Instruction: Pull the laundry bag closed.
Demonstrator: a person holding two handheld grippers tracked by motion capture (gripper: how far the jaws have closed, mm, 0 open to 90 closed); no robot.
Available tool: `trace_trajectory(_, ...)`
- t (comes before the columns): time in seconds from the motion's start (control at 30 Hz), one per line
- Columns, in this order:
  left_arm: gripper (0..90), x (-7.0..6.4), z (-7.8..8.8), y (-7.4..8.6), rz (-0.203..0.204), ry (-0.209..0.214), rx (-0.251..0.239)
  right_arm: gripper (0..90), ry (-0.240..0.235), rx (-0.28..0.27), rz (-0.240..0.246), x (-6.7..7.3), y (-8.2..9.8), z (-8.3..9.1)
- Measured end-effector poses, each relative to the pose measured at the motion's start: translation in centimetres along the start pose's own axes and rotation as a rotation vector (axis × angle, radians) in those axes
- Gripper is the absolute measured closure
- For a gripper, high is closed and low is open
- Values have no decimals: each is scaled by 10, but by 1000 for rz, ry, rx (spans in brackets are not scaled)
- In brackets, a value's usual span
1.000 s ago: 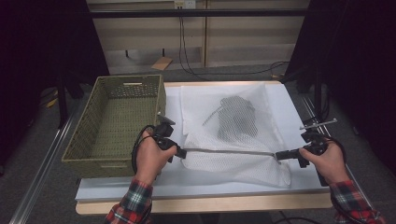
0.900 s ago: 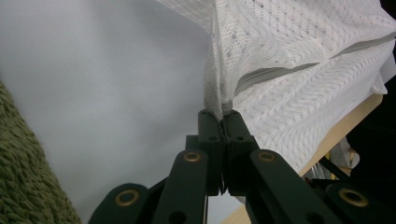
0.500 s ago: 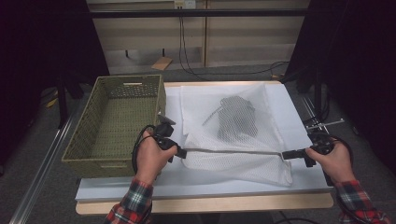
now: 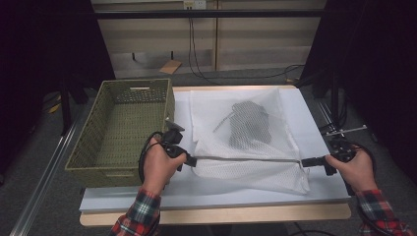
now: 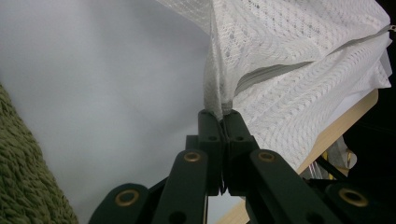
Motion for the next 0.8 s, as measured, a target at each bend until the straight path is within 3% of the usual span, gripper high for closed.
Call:
trace_trajectory(0.27,883,2,2,0,12,-10,-6,874,41,-8,-13,-10,1,5)
trace_trajectory(0.43,883,2,1,1,-2,-19,7,874,40,-22,-25,-13,1,10)
trace_trajectory(0.7,883,-1,-1,3,9,-3,22,874,44,-44,-31,-18,0,17)
trace_trajectory(0.8,883,-2,0,2,-4,-23,11,874,57,-39,-22,-18,0,16)
Point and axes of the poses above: each handheld gripper's, and its own axes: z roughly backward along the jaws, y roughly out of its underside, x roughly to its left, the point moved 7 cm from there along -z, roughly forward along the jaws, and after that the axes turned 2 degrees about -y, right-handed, at the moved point
